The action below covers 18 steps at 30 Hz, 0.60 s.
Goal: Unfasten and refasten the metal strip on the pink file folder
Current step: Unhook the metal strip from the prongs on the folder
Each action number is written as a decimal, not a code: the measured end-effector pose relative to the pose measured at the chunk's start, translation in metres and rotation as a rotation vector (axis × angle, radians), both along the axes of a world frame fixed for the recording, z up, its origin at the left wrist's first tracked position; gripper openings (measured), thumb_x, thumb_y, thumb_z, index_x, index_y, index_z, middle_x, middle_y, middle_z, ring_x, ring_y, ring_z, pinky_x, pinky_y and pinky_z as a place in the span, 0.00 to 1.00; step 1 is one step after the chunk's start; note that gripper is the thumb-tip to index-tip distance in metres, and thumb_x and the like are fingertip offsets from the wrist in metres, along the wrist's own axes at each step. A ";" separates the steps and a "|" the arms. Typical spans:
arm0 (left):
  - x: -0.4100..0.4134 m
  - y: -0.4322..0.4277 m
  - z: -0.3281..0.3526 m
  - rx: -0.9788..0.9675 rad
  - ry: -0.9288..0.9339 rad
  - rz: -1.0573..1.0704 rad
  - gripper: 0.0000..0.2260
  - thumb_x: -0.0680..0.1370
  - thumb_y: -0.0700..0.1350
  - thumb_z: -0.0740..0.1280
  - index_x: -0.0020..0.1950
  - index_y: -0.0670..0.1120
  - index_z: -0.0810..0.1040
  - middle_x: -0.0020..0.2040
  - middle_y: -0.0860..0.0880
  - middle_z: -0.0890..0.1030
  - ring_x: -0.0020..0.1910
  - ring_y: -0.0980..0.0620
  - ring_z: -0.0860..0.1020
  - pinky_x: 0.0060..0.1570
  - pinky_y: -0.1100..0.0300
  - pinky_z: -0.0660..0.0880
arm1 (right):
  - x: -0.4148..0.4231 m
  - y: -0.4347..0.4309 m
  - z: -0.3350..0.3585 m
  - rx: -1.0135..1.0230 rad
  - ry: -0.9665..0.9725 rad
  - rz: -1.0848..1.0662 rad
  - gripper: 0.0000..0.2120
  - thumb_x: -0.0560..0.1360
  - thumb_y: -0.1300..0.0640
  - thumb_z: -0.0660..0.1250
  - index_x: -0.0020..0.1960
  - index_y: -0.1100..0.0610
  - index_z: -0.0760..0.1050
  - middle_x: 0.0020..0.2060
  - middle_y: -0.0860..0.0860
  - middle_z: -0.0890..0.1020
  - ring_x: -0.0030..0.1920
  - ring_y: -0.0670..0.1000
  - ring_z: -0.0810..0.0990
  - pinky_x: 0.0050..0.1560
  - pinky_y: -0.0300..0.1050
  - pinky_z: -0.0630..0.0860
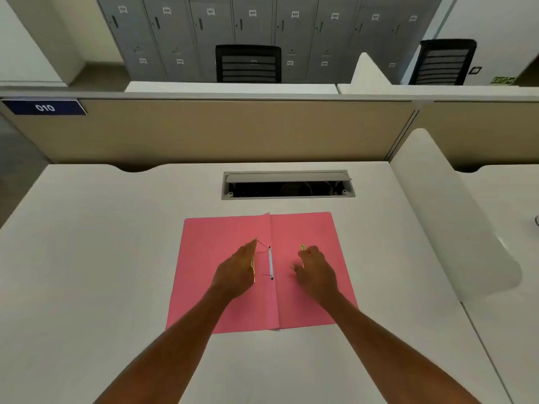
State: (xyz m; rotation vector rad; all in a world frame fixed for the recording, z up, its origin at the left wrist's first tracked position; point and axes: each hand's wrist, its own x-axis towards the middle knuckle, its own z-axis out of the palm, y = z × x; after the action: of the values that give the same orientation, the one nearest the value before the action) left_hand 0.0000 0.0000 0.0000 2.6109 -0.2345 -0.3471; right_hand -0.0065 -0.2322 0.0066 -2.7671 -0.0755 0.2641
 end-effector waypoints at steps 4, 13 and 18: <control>-0.008 0.001 -0.007 0.042 0.027 -0.017 0.25 0.86 0.41 0.59 0.84 0.50 0.68 0.83 0.49 0.73 0.78 0.44 0.76 0.75 0.46 0.76 | -0.017 -0.012 -0.010 0.041 0.031 -0.163 0.11 0.85 0.57 0.65 0.63 0.60 0.81 0.58 0.56 0.82 0.57 0.57 0.84 0.55 0.50 0.81; -0.010 0.001 -0.013 0.062 0.067 -0.050 0.23 0.85 0.41 0.61 0.81 0.52 0.73 0.82 0.52 0.74 0.80 0.48 0.74 0.77 0.49 0.74 | -0.030 -0.024 -0.028 0.014 0.081 -0.205 0.09 0.85 0.57 0.65 0.56 0.58 0.84 0.53 0.54 0.84 0.52 0.55 0.84 0.48 0.44 0.76; -0.013 0.000 -0.015 0.019 0.056 -0.028 0.21 0.85 0.42 0.63 0.78 0.52 0.77 0.79 0.52 0.78 0.76 0.47 0.77 0.74 0.49 0.77 | -0.024 -0.021 -0.028 -0.098 0.072 -0.127 0.11 0.86 0.55 0.62 0.59 0.56 0.83 0.54 0.53 0.84 0.54 0.56 0.86 0.50 0.46 0.79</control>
State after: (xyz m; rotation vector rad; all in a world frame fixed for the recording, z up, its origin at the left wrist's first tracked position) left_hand -0.0134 0.0002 -0.0149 2.6143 -0.2498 -0.4339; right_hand -0.0308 -0.2530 -0.0210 -2.8415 0.1337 0.3413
